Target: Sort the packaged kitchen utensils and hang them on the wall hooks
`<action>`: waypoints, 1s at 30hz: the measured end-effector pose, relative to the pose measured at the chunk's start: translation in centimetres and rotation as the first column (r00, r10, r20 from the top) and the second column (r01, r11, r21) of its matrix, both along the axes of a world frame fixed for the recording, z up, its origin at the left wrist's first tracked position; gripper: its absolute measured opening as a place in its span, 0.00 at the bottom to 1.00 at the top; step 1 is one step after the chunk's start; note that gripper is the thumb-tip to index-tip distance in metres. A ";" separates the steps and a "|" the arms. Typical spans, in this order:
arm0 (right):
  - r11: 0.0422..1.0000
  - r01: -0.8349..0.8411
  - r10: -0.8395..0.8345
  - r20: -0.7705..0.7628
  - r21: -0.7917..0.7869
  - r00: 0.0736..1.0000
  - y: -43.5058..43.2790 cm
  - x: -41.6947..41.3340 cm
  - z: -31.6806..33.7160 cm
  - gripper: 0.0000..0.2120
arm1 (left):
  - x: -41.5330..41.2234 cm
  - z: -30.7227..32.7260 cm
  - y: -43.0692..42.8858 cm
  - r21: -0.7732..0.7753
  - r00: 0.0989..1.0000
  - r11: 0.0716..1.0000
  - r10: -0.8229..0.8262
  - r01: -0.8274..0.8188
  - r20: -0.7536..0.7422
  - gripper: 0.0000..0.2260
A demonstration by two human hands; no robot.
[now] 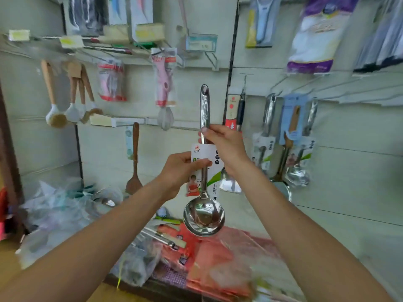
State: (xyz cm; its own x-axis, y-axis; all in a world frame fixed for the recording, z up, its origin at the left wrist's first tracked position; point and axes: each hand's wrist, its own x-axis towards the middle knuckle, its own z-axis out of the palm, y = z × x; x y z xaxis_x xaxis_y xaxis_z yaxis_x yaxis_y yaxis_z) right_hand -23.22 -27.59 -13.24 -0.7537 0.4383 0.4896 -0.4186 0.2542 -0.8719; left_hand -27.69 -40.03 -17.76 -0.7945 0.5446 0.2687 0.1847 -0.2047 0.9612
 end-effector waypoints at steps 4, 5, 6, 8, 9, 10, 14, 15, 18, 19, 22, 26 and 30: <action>0.996 0.090 -0.091 -0.038 -0.024 0.995 6.7 4.0 1.1 0.04 | 2.5 1.3 7.2 -0.006 0.993 0.993 -0.118 0.118 -0.025 0.07; 0.993 0.115 -0.117 -0.052 -0.030 0.992 8.4 5.2 1.4 0.04 | 3.4 1.6 9.0 -0.006 0.988 0.988 -0.154 0.154 -0.028 0.08; 0.989 0.143 -0.145 -0.067 -0.036 0.987 10.0 6.5 1.7 0.04 | 4.2 1.9 10.8 -0.008 0.982 0.983 -0.185 0.185 -0.033 0.08; 0.977 0.212 -0.214 -0.076 -0.036 0.974 13.3 8.7 2.3 0.04 | 5.9 2.5 14.3 -0.014 0.970 0.971 -0.241 0.240 -0.042 0.08; 0.968 0.248 -0.251 -0.073 -0.039 0.965 14.8 9.9 2.5 0.06 | 6.7 2.7 16.1 -0.014 0.962 0.963 -0.270 0.270 -0.040 0.08; 0.960 0.274 -0.278 -0.077 -0.054 0.958 16.2 10.9 2.6 0.07 | 7.5 2.8 17.7 -0.015 0.953 0.954 -0.300 0.300 -0.042 0.08; 0.929 0.361 -0.367 -0.081 -0.082 0.927 21.1 13.9 2.5 0.03 | 9.8 2.9 23.2 -0.045 0.933 0.935 -0.354 0.351 -0.061 0.08; 0.922 0.380 -0.386 -0.079 -0.075 0.919 22.0 14.5 2.4 0.03 | 10.2 2.8 24.3 -0.044 0.930 0.932 -0.363 0.361 -0.058 0.09; 0.912 0.405 -0.409 -0.067 -0.072 0.910 24.2 15.4 2.2 0.02 | 10.6 2.4 26.9 -0.051 0.924 0.925 -0.380 0.377 -0.053 0.09; 0.912 0.403 -0.408 -0.065 -0.076 0.911 24.7 15.5 2.2 0.03 | 10.6 2.3 27.5 -0.052 0.922 0.923 -0.384 0.382 -0.049 0.09; 0.914 0.397 -0.402 -0.071 -0.079 0.913 25.5 15.5 2.1 0.02 | 10.6 2.3 28.5 -0.034 0.921 0.921 -0.388 0.387 -0.022 0.07; 0.921 0.381 -0.387 -0.088 -0.079 0.918 26.0 15.1 1.8 0.02 | 10.2 2.1 28.9 -0.055 0.921 0.921 -0.388 0.385 -0.046 0.07; 0.924 0.375 -0.382 -0.095 -0.077 0.919 26.3 15.0 1.6 0.02 | 9.8 1.8 29.1 -0.026 0.913 0.914 -0.406 0.406 -0.042 0.07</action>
State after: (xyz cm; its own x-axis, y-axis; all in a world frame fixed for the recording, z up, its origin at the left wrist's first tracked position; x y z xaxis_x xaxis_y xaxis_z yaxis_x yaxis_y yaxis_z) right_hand -8.20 -1.34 -11.61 -0.4712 0.7096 0.5239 -0.3916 0.3639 -0.8451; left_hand -17.91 -10.92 -15.99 -0.4911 0.8222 0.2877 0.1323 -0.2560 0.9576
